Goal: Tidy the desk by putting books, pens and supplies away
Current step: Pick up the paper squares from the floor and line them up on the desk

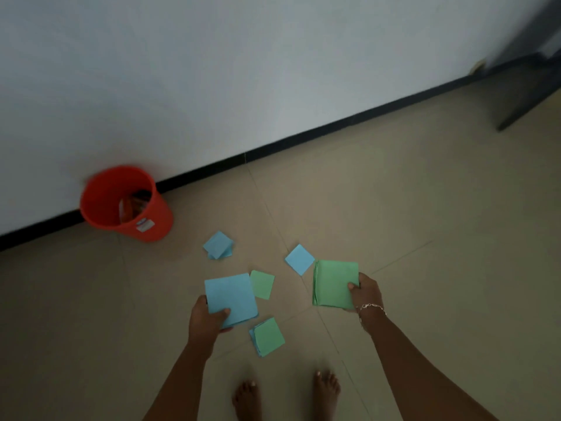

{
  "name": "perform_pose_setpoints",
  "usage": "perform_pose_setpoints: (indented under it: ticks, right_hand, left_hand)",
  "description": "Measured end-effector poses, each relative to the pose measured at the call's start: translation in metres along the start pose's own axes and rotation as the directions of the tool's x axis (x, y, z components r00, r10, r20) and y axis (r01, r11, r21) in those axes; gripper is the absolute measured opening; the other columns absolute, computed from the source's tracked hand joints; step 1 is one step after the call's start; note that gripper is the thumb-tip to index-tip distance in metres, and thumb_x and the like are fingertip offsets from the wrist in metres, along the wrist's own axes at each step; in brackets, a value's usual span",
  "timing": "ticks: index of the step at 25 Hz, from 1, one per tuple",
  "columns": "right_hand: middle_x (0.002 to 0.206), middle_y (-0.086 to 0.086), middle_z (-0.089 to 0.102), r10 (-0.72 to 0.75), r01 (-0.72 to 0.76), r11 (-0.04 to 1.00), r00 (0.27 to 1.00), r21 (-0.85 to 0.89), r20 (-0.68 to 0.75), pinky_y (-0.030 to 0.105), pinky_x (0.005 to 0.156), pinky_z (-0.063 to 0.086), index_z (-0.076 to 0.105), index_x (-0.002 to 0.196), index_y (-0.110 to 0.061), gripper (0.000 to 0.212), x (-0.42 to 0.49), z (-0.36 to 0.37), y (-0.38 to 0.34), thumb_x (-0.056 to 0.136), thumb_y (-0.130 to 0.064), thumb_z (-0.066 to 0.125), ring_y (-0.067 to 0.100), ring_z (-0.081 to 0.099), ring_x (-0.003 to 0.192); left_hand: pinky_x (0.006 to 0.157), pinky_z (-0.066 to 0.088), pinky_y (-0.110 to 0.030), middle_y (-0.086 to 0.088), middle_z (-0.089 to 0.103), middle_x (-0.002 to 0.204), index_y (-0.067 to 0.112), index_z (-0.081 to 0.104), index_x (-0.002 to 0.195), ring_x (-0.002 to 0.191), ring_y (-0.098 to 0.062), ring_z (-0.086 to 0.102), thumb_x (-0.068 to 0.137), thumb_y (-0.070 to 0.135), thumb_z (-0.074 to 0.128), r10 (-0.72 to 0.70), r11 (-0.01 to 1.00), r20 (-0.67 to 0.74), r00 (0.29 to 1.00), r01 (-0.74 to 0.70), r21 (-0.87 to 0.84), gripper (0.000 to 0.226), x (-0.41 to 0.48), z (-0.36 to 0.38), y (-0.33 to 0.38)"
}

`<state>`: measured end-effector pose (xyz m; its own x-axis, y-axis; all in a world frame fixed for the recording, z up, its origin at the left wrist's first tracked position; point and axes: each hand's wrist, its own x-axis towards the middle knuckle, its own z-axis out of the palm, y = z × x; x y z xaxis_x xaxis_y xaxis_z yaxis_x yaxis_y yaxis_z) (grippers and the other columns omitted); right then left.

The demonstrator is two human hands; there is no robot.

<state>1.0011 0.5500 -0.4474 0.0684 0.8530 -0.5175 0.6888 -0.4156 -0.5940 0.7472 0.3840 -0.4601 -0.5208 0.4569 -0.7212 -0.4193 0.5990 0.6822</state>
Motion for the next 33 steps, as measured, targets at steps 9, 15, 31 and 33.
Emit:
perform_pose_setpoints:
  ticks: [9,15,31,33]
  right_hand:
    - [0.085,0.015,0.059,-0.184,0.196,0.978,0.971,0.065,-0.153,0.045,0.08,0.05,0.062,0.099,0.007,0.019,-0.12,-0.119,-0.178,0.082,0.0,0.057,0.03,0.055,0.079]
    - [0.083,0.014,0.057,-0.312,0.325,0.936,0.944,0.132,-0.11,0.058,0.078,0.051,0.064,0.095,0.0,0.015,-0.169,-0.126,-0.254,0.082,-0.003,0.059,0.043,0.061,0.088]
    - [0.085,0.013,0.059,-0.7,0.724,0.674,0.56,0.15,0.444,0.03,0.07,0.041,0.063,0.1,0.001,0.017,-0.341,0.015,-0.333,0.086,0.0,0.054,0.027,0.053,0.078]
    - [0.087,0.015,0.062,-0.685,0.729,0.665,0.507,0.165,0.523,0.039,0.076,0.05,0.063,0.095,-0.003,0.012,-0.376,0.038,-0.327,0.086,-0.002,0.055,0.031,0.058,0.081]
  left_hand:
    - [0.046,0.055,-0.025,-0.015,0.06,0.1,0.003,0.052,0.111,0.082,-0.027,0.06,0.08,-0.016,0.057,0.244,0.969,0.057,0.968,-0.241,-0.055,0.037,-0.165,-0.054,0.185]
    - [0.054,0.057,-0.03,-0.016,0.06,0.107,0.003,0.053,0.112,0.091,-0.029,0.061,0.081,-0.013,0.06,0.371,0.927,-0.049,0.928,-0.373,-0.05,0.036,-0.217,-0.104,0.237]
    - [0.046,0.05,-0.02,-0.005,0.062,0.091,0.009,0.055,0.1,0.076,-0.018,0.062,0.08,-0.011,0.061,0.179,0.807,-0.703,0.688,-0.511,-0.295,0.029,-0.396,-0.251,0.131]
    - [0.056,0.053,-0.027,-0.005,0.062,0.095,0.012,0.055,0.1,0.081,-0.019,0.063,0.081,-0.01,0.061,0.116,0.79,-0.756,0.644,-0.521,-0.323,0.03,-0.424,-0.267,0.103]
